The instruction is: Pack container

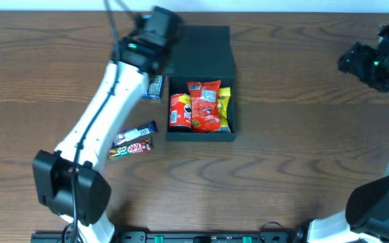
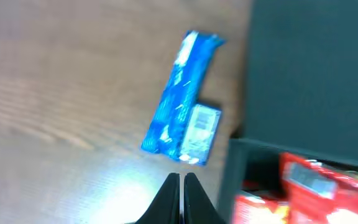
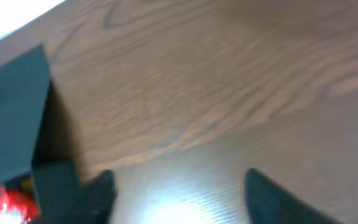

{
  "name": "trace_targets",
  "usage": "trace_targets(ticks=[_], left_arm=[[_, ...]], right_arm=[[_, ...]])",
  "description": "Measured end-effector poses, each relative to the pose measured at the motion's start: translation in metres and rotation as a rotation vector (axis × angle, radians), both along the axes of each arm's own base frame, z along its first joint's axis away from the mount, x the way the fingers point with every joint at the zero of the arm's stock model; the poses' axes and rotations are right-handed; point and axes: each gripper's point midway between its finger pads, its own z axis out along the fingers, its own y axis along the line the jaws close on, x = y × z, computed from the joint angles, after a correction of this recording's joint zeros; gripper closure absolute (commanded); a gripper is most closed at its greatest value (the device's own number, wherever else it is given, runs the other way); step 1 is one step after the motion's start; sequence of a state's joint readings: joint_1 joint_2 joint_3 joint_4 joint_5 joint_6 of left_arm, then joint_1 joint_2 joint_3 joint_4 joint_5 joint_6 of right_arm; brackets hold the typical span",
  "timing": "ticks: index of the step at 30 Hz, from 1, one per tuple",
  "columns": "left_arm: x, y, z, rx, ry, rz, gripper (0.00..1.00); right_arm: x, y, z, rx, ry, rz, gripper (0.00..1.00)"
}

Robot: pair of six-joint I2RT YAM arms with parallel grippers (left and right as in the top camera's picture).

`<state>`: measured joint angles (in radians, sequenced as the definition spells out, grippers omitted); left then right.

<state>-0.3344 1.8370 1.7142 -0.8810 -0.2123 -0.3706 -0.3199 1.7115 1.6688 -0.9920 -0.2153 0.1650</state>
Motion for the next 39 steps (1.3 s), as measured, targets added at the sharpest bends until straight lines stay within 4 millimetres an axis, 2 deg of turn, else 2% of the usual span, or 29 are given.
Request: trace_targets(ticks=[1, 2, 4, 7, 10, 14, 21, 25, 27, 30, 36, 39], left_arm=[[-0.002, 0.01, -0.012, -0.022, 0.033, 0.018, 0.94], [-0.004, 0.02, -0.027, -0.062, 0.068, 0.035, 0.94], [-0.013, 0.028, -0.061, -0.158, 0.14, 0.043, 0.94], [-0.03, 0.01, -0.104, -0.296, 0.206, -0.008, 0.94], [-0.045, -0.009, -0.123, -0.374, 0.251, -0.055, 0.94], [-0.051, -0.02, -0.129, -0.417, 0.267, -0.083, 0.94], [-0.039, -0.027, -0.122, -0.451, 0.216, -0.109, 0.94], [-0.037, -0.028, -0.126, -0.456, 0.216, -0.108, 0.94], [-0.035, -0.03, -0.134, -0.459, 0.223, -0.109, 0.94], [-0.032, -0.031, -0.147, -0.462, 0.237, -0.104, 0.94], [-0.029, -0.042, -0.162, -0.526, 0.257, -0.113, 0.94], [-0.025, -0.047, -0.163, -0.549, 0.247, -0.123, 0.94]], right_arm=[[0.001, 0.008, -0.004, 0.012, 0.003, 0.026, 0.98], [0.002, 0.019, -0.009, 0.025, 0.007, 0.056, 0.99], [0.007, 0.047, -0.024, 0.064, 0.002, 0.131, 0.99], [0.014, 0.093, -0.051, 0.118, -0.026, 0.251, 0.98], [0.009, 0.127, -0.075, 0.162, -0.019, 0.315, 0.99], [0.004, 0.152, -0.092, 0.202, -0.018, 0.36, 0.99], [-0.006, 0.194, -0.118, 0.267, 0.039, 0.431, 0.99], [-0.009, 0.217, -0.152, 0.315, 0.114, 0.454, 0.99], [-0.012, 0.222, -0.161, 0.326, 0.139, 0.454, 0.99], [-0.011, 0.223, -0.162, 0.33, 0.138, 0.452, 0.99], [-0.005, 0.226, -0.164, 0.342, 0.121, 0.447, 0.99], [-0.003, 0.23, -0.166, 0.345, 0.113, 0.451, 0.99]])
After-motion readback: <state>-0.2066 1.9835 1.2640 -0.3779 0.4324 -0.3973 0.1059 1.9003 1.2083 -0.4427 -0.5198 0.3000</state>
